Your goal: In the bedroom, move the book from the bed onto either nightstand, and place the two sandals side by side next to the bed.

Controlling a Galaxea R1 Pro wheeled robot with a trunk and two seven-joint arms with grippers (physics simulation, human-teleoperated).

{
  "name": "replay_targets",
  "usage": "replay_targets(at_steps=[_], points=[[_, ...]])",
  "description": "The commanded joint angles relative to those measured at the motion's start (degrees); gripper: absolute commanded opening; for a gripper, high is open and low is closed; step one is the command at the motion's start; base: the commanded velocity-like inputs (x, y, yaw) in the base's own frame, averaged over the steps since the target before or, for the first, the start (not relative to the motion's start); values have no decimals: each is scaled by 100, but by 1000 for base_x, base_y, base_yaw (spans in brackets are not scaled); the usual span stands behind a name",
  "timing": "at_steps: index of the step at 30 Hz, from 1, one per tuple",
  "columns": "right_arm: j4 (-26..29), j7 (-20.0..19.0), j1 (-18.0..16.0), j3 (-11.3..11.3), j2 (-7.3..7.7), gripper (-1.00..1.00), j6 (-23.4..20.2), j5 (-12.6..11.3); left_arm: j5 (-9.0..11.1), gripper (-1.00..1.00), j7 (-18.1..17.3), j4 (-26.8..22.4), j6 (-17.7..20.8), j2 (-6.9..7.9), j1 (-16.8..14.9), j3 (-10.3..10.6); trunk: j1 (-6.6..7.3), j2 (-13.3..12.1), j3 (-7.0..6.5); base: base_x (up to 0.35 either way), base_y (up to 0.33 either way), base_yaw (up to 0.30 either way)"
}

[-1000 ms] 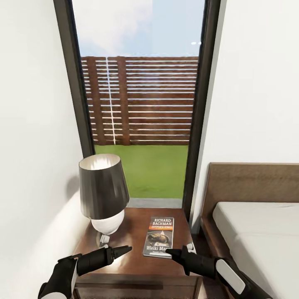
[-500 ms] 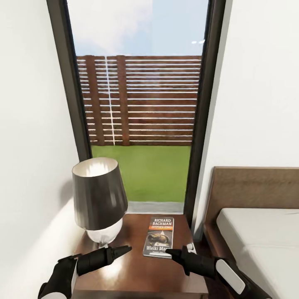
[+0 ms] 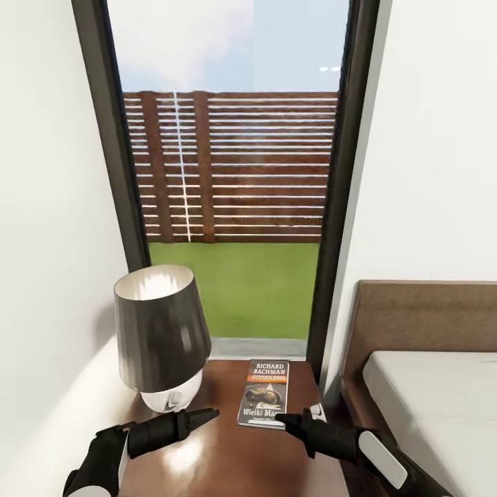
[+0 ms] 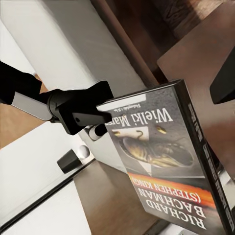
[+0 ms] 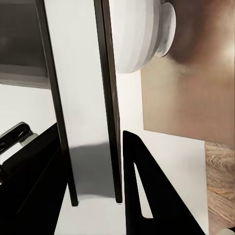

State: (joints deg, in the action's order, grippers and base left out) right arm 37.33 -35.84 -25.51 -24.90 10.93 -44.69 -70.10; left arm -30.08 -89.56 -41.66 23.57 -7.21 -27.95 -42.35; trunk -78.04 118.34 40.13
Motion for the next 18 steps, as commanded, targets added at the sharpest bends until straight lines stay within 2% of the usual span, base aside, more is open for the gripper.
replay_targets(at_steps=[1, 5, 13, 18], points=[[0, -16, -6, -23, 6, -100, -4, -21, -60, 100, -44, -8, 60, -9, -8, -40, -1, 3, 6, 246, 0, 0], [-3, -15, -6, -23, 6, -100, -4, -21, -60, 100, -44, -8, 61, -9, -8, -43, -1, 3, 6, 109, 0, 0], [-2, -15, -6, -23, 6, -100, -4, -21, -60, 100, -44, -8, 63, -7, -8, -45, -1, 3, 6, 9, 0, 0], [-1, -14, -6, -23, 5, -100, -4, -21, -60, 100, -44, -8, 68, -9, -8, -41, -111, 203, 96, 0, 0, 0]])
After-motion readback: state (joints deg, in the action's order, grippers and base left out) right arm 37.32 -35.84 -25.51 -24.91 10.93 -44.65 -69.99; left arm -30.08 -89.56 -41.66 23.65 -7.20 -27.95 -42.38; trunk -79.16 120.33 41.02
